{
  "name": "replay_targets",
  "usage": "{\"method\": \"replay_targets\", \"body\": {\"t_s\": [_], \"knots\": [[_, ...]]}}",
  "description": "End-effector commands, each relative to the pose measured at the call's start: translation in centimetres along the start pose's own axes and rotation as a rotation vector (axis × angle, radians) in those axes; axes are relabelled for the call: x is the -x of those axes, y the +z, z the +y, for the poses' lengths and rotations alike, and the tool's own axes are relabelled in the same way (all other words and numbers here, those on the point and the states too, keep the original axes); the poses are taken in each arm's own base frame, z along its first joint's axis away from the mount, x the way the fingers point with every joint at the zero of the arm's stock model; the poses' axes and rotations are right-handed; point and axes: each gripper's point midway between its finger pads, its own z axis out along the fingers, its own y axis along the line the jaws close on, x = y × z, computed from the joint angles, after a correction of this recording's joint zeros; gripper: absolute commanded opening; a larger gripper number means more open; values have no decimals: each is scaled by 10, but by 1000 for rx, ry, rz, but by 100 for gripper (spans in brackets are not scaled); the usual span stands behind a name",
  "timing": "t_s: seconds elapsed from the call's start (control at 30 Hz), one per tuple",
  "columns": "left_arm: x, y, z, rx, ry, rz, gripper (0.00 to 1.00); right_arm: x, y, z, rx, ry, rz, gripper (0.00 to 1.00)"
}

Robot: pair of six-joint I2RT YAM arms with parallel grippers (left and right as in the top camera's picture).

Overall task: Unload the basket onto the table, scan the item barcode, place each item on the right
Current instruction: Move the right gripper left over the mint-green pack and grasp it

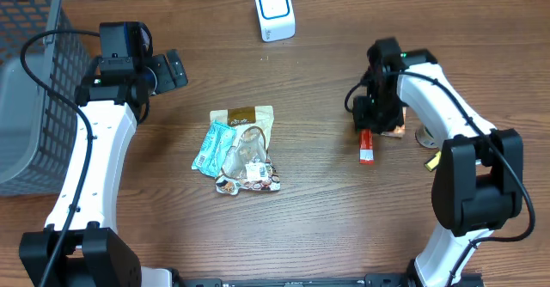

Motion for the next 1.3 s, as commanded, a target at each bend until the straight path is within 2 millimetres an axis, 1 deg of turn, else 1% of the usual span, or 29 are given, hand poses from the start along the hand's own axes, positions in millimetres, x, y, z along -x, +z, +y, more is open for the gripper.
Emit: {"method": "replay_targets", "body": {"t_s": [0.0,0.1,0.23,0.27,0.3,0.33,0.43,0.5,0.57,0.7,0.77,0.9,0.93,1.03,1.1,1.17,1.27], "knots": [[1,1,3,16,4,-3,100,9,-11,35,141,-30,-28,39],[1,1,3,16,4,-3,100,9,-9,57,205,-43,-33,39],[1,1,3,16,4,-3,100,10,-4,90,221,-28,-62,40],[1,1,3,16,4,-3,100,9,-3,99,226,-33,-69,40],[1,1,3,16,4,-3,100,6,0,115,236,-48,-79,39],[1,1,3,16,4,-3,100,5,1,124,242,-61,-85,40],[1,1,3,16,4,-3,100,-4,7,158,261,-119,-113,40],[1,1,3,16,4,-3,100,-8,12,173,222,-128,-149,42],[1,1,3,16,4,-3,100,-10,15,185,171,-124,-199,42],[1,1,3,16,4,-3,100,-19,16,223,137,-174,-307,44],[1,1,3,16,4,-3,100,-23,15,240,143,-177,-352,51],[1,1,3,16,4,-3,100,-36,13,272,224,-73,-378,66],[1,1,3,16,4,-3,100,-38,12,277,239,-53,-378,68],[1,1,3,16,4,-3,100,-46,13,287,262,-22,-372,70],[1,1,3,16,4,-3,100,-47,16,291,270,-12,-370,70],[1,1,3,16,4,-3,100,-46,23,293,272,1,-365,70],[1,1,3,16,4,-3,100,-45,37,298,272,-6,-360,70]]}}
